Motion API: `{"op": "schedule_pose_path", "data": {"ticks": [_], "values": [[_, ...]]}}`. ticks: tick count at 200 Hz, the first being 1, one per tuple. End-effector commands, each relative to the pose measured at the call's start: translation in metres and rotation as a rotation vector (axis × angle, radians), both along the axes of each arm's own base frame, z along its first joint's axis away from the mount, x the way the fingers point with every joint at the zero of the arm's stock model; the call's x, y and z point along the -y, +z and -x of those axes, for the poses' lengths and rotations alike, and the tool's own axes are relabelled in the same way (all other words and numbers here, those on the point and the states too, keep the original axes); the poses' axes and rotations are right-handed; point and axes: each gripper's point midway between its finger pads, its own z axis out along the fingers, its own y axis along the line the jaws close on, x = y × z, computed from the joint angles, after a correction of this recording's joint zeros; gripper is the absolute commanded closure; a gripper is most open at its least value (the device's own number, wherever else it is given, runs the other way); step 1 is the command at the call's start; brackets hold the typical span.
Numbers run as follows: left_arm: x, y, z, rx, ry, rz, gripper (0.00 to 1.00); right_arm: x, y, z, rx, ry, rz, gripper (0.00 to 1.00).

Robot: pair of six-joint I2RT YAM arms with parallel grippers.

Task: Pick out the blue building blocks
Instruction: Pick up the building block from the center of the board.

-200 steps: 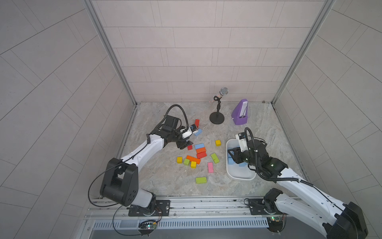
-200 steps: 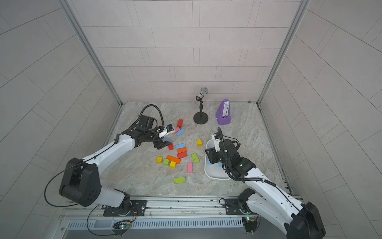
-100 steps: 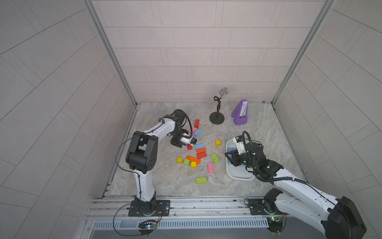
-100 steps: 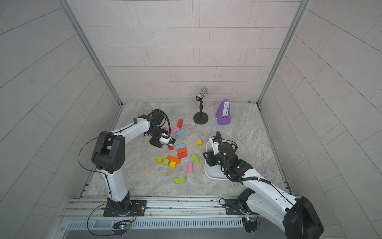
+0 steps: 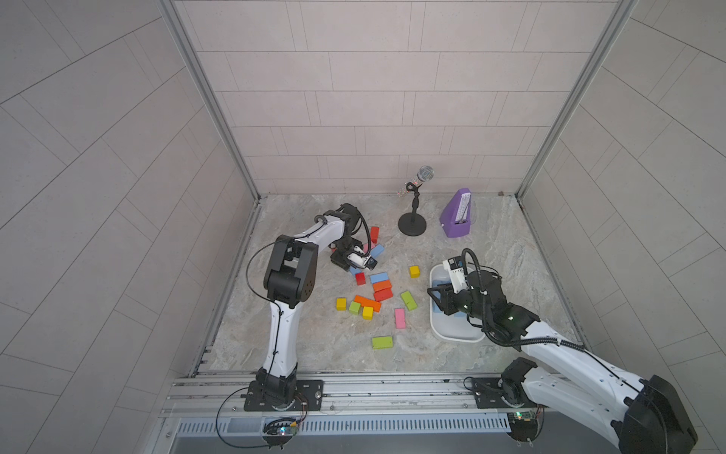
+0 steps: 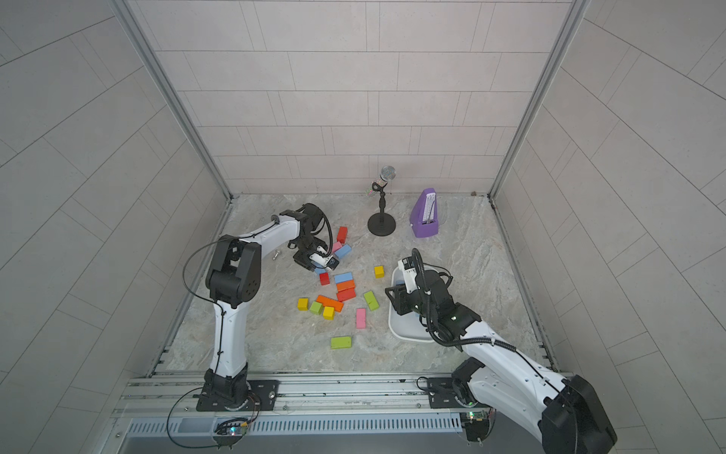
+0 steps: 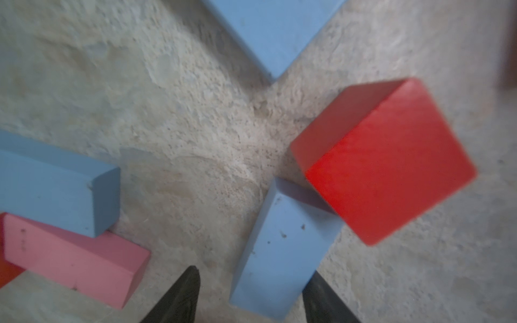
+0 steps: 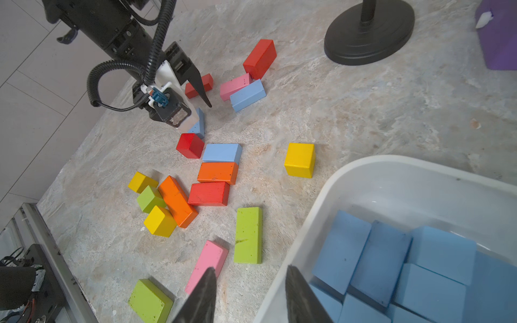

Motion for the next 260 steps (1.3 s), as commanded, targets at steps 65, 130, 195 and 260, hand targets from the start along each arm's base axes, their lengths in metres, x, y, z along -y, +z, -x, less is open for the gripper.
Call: {"op": "schedule_pose_path", "data": {"ticks": [65,130,195,260], "values": [[-0.005,-0.026,0.004,-0.026,-0.011,-0.063,0.64,0.008,0.0,0.003,0.024,-0.019,0.02,0.57],[-0.005,0.002,0.005,0.007,0.137,0.048,0.77,0.003,0.005,-0.001,0.033,-0.004,0.022,0.58],[-0.006,0.042,0.013,0.056,0.442,0.28,0.81,0.007,0.019,-0.003,0.124,0.002,0.035,0.56],[0.024,0.103,0.045,-0.035,0.689,0.639,0.82,0.0,0.045,-0.002,0.201,0.042,-0.019,0.54]]}}
